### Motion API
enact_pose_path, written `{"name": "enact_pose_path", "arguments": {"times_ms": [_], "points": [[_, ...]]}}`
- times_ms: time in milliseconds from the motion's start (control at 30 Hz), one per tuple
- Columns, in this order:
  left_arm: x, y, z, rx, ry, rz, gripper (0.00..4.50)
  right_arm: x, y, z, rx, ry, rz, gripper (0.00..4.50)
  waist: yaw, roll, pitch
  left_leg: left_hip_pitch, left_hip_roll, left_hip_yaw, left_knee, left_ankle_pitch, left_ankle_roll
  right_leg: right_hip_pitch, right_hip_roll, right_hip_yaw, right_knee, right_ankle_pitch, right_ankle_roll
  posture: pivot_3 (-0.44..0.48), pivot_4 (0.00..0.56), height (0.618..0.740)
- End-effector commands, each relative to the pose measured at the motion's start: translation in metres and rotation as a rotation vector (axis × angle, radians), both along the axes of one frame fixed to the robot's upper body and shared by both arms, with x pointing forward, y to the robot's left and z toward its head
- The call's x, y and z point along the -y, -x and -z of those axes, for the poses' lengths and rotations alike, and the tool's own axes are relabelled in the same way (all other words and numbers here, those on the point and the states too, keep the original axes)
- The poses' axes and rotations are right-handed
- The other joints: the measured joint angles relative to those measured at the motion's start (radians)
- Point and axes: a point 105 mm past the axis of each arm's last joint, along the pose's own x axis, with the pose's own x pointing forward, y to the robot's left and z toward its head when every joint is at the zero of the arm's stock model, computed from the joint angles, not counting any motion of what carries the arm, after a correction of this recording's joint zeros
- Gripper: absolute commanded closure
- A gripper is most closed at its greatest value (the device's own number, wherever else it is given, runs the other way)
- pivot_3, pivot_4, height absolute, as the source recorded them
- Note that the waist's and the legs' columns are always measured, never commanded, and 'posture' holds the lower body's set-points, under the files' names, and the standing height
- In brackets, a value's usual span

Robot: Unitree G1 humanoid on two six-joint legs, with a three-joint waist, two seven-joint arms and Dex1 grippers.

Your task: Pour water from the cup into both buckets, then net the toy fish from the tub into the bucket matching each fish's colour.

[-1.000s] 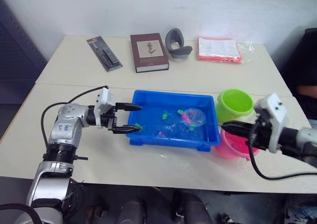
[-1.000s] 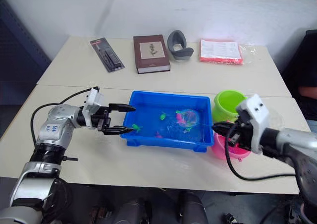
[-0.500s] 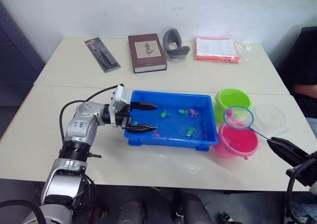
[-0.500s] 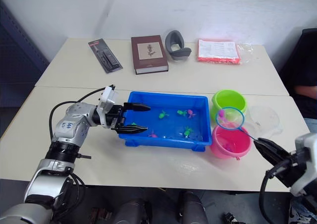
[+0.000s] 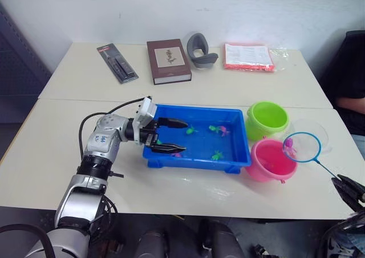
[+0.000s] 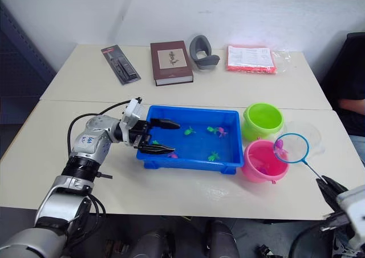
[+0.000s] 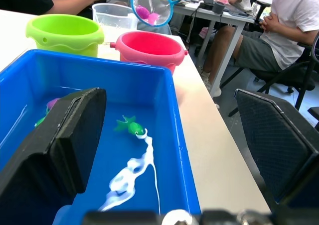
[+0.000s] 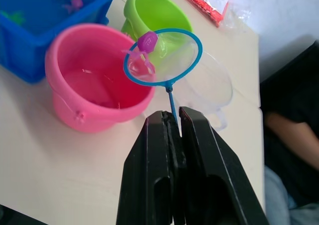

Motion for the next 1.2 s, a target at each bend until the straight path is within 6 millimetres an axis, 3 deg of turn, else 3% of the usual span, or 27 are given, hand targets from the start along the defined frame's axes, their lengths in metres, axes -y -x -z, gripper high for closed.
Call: {"name": "enact_pose_path", "arguments": {"times_ms": [33,300,433,500,600,733,767,933,1200], "points": [[0.004,0.0,-0.008,0.036,0.013,0.017,0.06,0.001,0.001,-0.001,0.062,0.336,-0.03,4.5,0.0,0.0,0.0,0.0,0.0,0.0,0.0,0.0,0.0,0.0,0.0,0.0,0.0,0.0,0.0,0.0,0.15,0.74],[0.006,0.001,-0.007,0.037,0.023,0.005,0.06,-0.004,-0.003,0.014,0.137,0.769,-0.132,4.5,-0.002,0.0,0.0,0.001,0.0,0.001,0.0,0.0,0.0,0.0,0.0,0.003,-0.001,-0.001,-0.001,0.0,0.15,0.74],[0.006,0.0,-0.008,0.041,0.029,-0.009,0.06,-0.013,-0.004,0.012,0.236,0.797,-0.163,4.5,-0.001,0.0,0.0,0.001,0.001,0.001,0.0,0.0,-0.002,-0.001,0.0,0.003,0.0,-0.002,-0.002,0.0,0.15,0.74],[0.005,-0.001,-0.008,0.043,0.027,-0.017,0.06,-0.02,-0.008,-0.001,0.308,0.719,-0.154,4.5,-0.002,0.0,0.0,0.001,0.001,0.001,0.0,0.0,-0.002,-0.001,0.0,0.004,0.0,-0.002,-0.002,0.0,0.15,0.74],[0.002,-0.003,-0.008,0.045,0.023,-0.041,0.06,-0.034,-0.018,-0.022,0.368,0.415,-0.144,4.5,-0.002,0.0,0.0,0.002,0.001,0.001,0.0,0.0,-0.002,-0.001,0.0,0.004,0.001,-0.002,-0.002,0.0,0.15,0.74],[-0.007,-0.007,-0.006,0.044,0.009,-0.089,0.06,-0.072,-0.036,-0.032,0.263,-0.255,-0.235,4.5,-0.009,0.0,0.0,0.003,0.002,0.001,0.001,0.001,-0.002,0.0,-0.001,0.004,0.002,-0.002,-0.003,0.0,0.15,0.74],[-0.009,-0.008,-0.006,0.044,0.005,-0.098,0.06,-0.079,-0.04,-0.029,0.205,-0.348,-0.244,4.5,-0.009,0.0,0.0,0.003,0.003,0.0,0.001,0.001,-0.002,0.0,-0.002,0.004,0.003,-0.002,-0.003,0.0,0.15,0.74],[-0.018,-0.012,-0.003,0.051,-0.007,-0.126,0.06,-0.113,-0.058,-0.016,-0.048,-0.674,-0.277,4.5,-0.004,0.0,0.0,0.0,0.002,-0.002,0.002,0.0,0.0,-0.001,-0.004,0.0,0.002,-0.002,-0.004,0.0,0.15,0.74],[-0.026,-0.016,-0.003,0.062,-0.013,-0.159,0.06,-0.135,-0.075,0.009,-0.427,-0.87,-0.164,4.5,0.003,0.0,0.0,-0.002,0.001,-0.005,0.002,0.0,0.0,-0.001,-0.009,-0.005,0.002,-0.002,-0.003,0.0,0.15,0.74]]}}
